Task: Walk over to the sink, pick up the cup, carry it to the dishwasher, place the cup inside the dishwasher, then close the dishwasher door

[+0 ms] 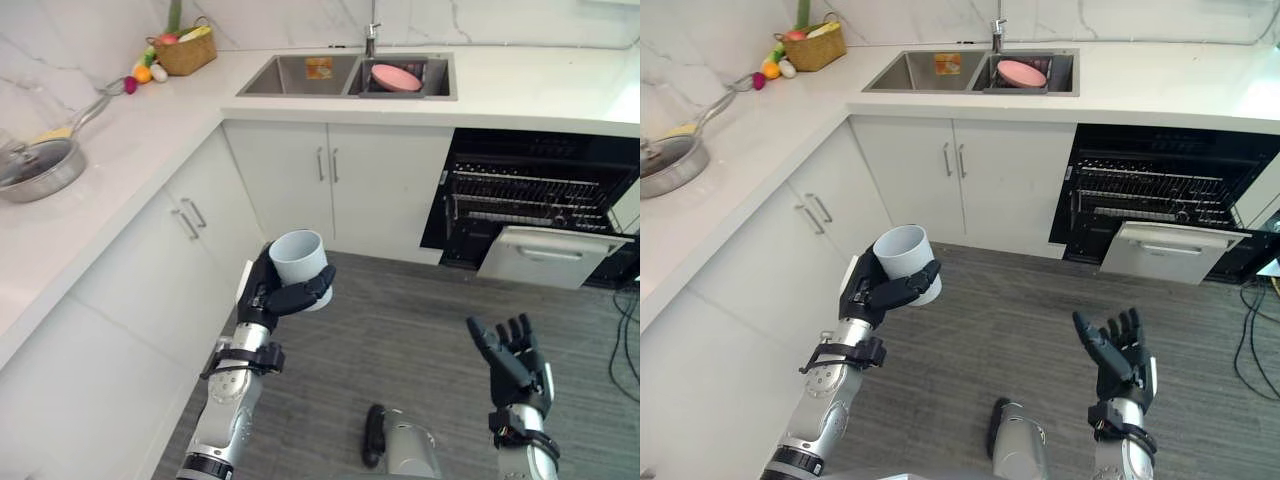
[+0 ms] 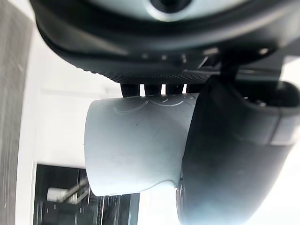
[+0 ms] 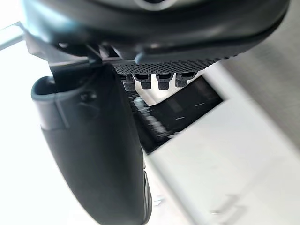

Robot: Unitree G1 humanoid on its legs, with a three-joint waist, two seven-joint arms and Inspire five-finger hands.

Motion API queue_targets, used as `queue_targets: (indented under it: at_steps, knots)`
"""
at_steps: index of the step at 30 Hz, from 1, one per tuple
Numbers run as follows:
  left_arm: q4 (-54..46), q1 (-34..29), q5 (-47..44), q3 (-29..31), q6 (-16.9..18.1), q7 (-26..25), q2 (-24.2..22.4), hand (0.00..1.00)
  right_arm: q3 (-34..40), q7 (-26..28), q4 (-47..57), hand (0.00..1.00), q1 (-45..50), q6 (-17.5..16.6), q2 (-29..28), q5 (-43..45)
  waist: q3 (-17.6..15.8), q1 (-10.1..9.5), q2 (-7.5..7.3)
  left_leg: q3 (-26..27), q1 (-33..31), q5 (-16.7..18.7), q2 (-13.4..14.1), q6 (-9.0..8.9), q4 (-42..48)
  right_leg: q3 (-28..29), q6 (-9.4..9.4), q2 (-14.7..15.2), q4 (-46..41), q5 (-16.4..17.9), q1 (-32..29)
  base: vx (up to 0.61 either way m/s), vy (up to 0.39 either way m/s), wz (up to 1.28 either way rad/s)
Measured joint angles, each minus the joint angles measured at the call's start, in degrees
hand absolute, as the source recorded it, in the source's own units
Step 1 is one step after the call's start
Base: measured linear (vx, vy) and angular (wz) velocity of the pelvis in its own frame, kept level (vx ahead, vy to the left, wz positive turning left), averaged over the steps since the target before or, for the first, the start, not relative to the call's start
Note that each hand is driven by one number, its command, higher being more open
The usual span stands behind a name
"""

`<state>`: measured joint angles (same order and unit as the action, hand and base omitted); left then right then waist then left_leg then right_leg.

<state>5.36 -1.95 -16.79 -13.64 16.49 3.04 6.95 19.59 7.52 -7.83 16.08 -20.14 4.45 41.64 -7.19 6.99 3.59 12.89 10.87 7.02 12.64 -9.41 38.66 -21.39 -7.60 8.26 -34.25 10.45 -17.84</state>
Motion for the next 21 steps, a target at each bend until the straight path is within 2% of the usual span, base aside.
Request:
queue_targets:
  at_steps: [1, 2, 3, 4, 5, 6, 7, 8, 9, 10, 11, 12, 14, 15, 16, 17, 18, 19, 20, 21]
  knots:
    - [0.00, -0.11, 0.01, -0.33, 0.23, 0.09, -0.15, 0.00, 0.47, 0.00, 0.76, 1.00, -0.01, -0.43, 0.04, 0.12, 0.07, -0.20, 0.25, -0.92, -2.51, -5.21, 1.16, -0.32, 5.63, 0.47, 0.08, -0.82, 0.53, 0.86, 1.11, 0.42, -0.172, -0.57]
    - [-0.07, -0.29, 0.03, -0.35, 0.33, 0.09, -1.26, 0.00, 0.84, 0.03, 1.65, 1.00, -0.63, -0.88, 0.24, 0.76, -0.01, -1.09, 0.50, -2.53, -7.91, -7.10, 3.01, -1.01, 17.93, 1.72, -0.60, -3.02, 1.94, 2.29, 3.38, 0.45, -0.133, -0.77]
    - [-0.17, -0.32, 0.02, -0.35, 0.32, -0.31, -1.74, 0.00, 0.78, 0.02, 2.05, 1.00, -1.05, -1.32, -0.04, 0.96, -0.42, -1.36, 0.91, -2.36, -12.57, -5.00, 4.67, 1.29, 28.76, 3.09, -1.20, -4.86, 3.16, 3.59, 6.82, 0.46, -0.127, -0.79]
    - [-0.17, -0.53, 0.01, -0.35, 0.26, -0.40, -1.73, 0.00, 0.44, 0.03, 2.11, 1.00, -0.88, -1.57, -0.14, 0.93, -0.82, -1.30, 0.53, -1.93, -14.59, -3.73, 5.30, 2.98, 31.90, 3.53, -1.37, -5.58, 4.03, 4.20, 8.74, 0.47, -0.139, -0.73]
    - [-0.18, -0.93, -0.13, -0.34, 0.20, -0.57, -1.53, 0.00, -0.06, 0.03, 2.15, 1.00, -0.61, -1.65, -0.33, 0.92, -0.97, -1.22, 0.33, -0.07, -17.97, -0.78, 6.31, 6.06, 33.04, 4.82, -1.52, -6.56, 5.92, 4.59, 12.27, 0.46, -0.108, -0.74]
    - [-0.21, -1.26, -0.55, -0.23, 0.18, -0.71, -1.51, 0.00, -0.41, 0.02, 2.16, 1.00, -0.79, -1.65, -0.14, 0.92, -0.98, -1.38, 0.28, 3.30, -20.36, 1.51, 6.90, 8.12, 27.86, 6.70, -0.43, -7.08, 8.02, 4.22, 14.97, 0.45, -0.088, -0.80]
    - [-0.36, -1.40, -0.93, -0.16, 0.18, -0.75, -1.55, 0.00, -0.70, -0.04, 2.24, 1.00, -0.99, -1.67, -0.04, 0.92, -0.95, -1.46, 0.27, 5.00, -21.16, 2.56, 6.92, 8.32, 23.10, 7.75, 0.00, -7.16, 9.26, 4.07, 16.06, 0.44, -0.053, -0.84]
    - [-0.78, -1.65, -1.36, -0.06, 0.22, -0.74, -1.63, 0.00, -1.53, -0.34, 2.38, 1.00, -1.49, -1.66, 0.26, 0.91, -0.92, -1.57, 0.19, 6.90, -21.98, 3.22, 5.93, 7.94, 13.22, 9.69, 0.87, -7.08, 10.64, 3.71, 17.21, 0.46, -0.022, -1.03]
    - [-1.56, -1.84, -1.27, 0.19, 0.34, -0.70, -1.97, 0.00, -3.53, -1.06, 2.58, 1.00, -2.47, -1.65, 1.02, 0.79, -0.90, -1.89, 0.17, 5.86, -22.40, 2.79, 1.99, 6.42, -7.46, 13.10, 2.42, -6.81, 11.98, 3.72, 18.12, 0.56, 0.013, -1.09]
    - [-2.02, -1.93, -1.21, 0.22, 0.34, -0.73, -2.18, 0.00, -4.43, -1.45, 2.59, 1.00, -2.79, -1.65, 1.37, 0.75, -0.92, -2.09, 0.13, 4.06, -22.28, 1.97, 0.26, 5.16, -15.60, 14.74, 2.98, -6.76, 12.41, 3.89, 18.45, 0.48, 0.050, -1.28]
    - [-3.54, -2.55, -1.11, 0.22, 0.35, -0.89, -2.46, 0.00, -5.98, -1.95, 2.60, 1.00, -3.29, -1.63, 1.74, 0.64, -0.93, -2.47, 0.11, 1.07, -22.14, -0.92, -2.03, 2.88, -27.82, 17.79, 3.96, -6.73, 13.22, 4.44, 19.22, 0.48, 0.113, -1.11]
    - [-4.81, -3.15, -0.68, 0.21, 0.37, -1.21, -2.50, 0.00, -6.73, -2.22, 2.60, 1.00, -3.47, -1.60, 1.90, 0.42, -0.96, -2.65, 0.15, 0.10, -22.48, -3.53, -2.87, 2.15, -32.94, 19.84, 4.91, -6.73, 13.74, 4.97, 20.22, 0.49, 0.168, -1.16]
    - [-5.53, -3.37, -0.18, 0.21, 0.63, -1.29, -2.49, 0.00, -6.42, -2.27, 2.60, 1.00, -2.84, -1.58, 2.20, -0.27, -1.05, -2.55, 0.36, 0.75, -23.11, -8.43, -4.06, 2.70, -35.48, 21.87, 7.72, -6.60, 14.43, 6.59, 23.61, 0.55, 0.247, -0.86]
    - [-5.54, -3.73, -0.21, 0.22, 1.38, -1.38, -2.47, 0.00, -6.12, -2.22, 2.89, 1.00, -1.91, -1.58, 2.87, -0.23, -0.75, -2.53, 0.91, 1.16, -22.33, -11.27, -4.36, 3.35, -35.96, 22.23, 10.51, -6.48, 14.02, 8.35, 25.86, 0.59, 0.366, -1.09]
    - [-5.79, -4.73, -0.24, 0.58, 3.20, -1.84, -2.19, 0.00, -6.04, -2.04, 3.71, 1.00, -1.35, -1.59, 3.69, -0.23, 0.04, -2.99, 1.86, -0.10, -21.55, -15.17, -4.63, 6.65, -33.60, 23.14, 12.95, -5.99, 11.85, 11.28, 26.80, 0.58, 0.384, -1.16]
    - [-5.83, -5.06, -0.26, 1.12, 3.90, -2.14, -1.93, 0.00, -6.19, -1.93, 4.23, 1.00, -1.29, -1.60, 3.63, -0.27, -0.02, -3.14, 0.88, 0.33, -21.85, -15.84, -5.33, 8.25, -30.56, 22.79, 13.89, -4.44, 10.58, 12.58, 26.92, 0.37, 0.258, -1.01]
    - [-5.85, -5.04, -0.30, 2.13, 4.04, -3.18, -1.31, 0.00, -6.39, -1.47, 5.75, 1.00, -0.36, -1.74, 3.08, -0.46, 0.11, -2.34, -1.52, 1.71, -22.57, -10.90, -7.93, 9.69, -25.57, 20.82, 15.15, -0.46, 9.08, 13.56, 27.27, 0.45, 0.280, -0.40]
    - [-5.90, -4.58, -0.31, 2.70, 4.03, -3.98, -1.58, 0.00, -5.73, -1.45, 7.43, 1.00, 0.55, -2.33, 3.08, -0.90, -0.01, -1.30, -2.00, 2.16, -23.17, -7.56, -10.03, 10.75, -22.41, 20.05, 16.53, 2.35, 7.06, 13.12, 26.96, 0.44, 0.281, -0.09]
    - [-5.91, -4.41, -0.30, 2.78, 4.03, -4.46, -1.93, 0.00, -4.92, -1.48, 7.52, 1.00, 0.57, -2.49, 3.04, -1.03, -0.04, -0.98, -2.06, 2.47, -23.13, -6.39, -10.99, 11.36, -21.49, 20.01, 17.54, 3.52, 5.23, 12.60, 26.37, 0.52, 0.351, 0.10]
    - [-6.12, -3.99, -0.29, 2.81, 4.03, -4.91, -2.52, 0.00, -3.87, -1.78, 7.44, 1.00, 0.60, -2.48, 2.95, -1.07, -0.14, -0.84, -2.25, 3.20, -22.65, -4.67, -12.54, 12.47, -19.73, 19.83, 19.78, 5.75, 0.17, 10.98, 24.61, 0.33, 0.236, 0.04]
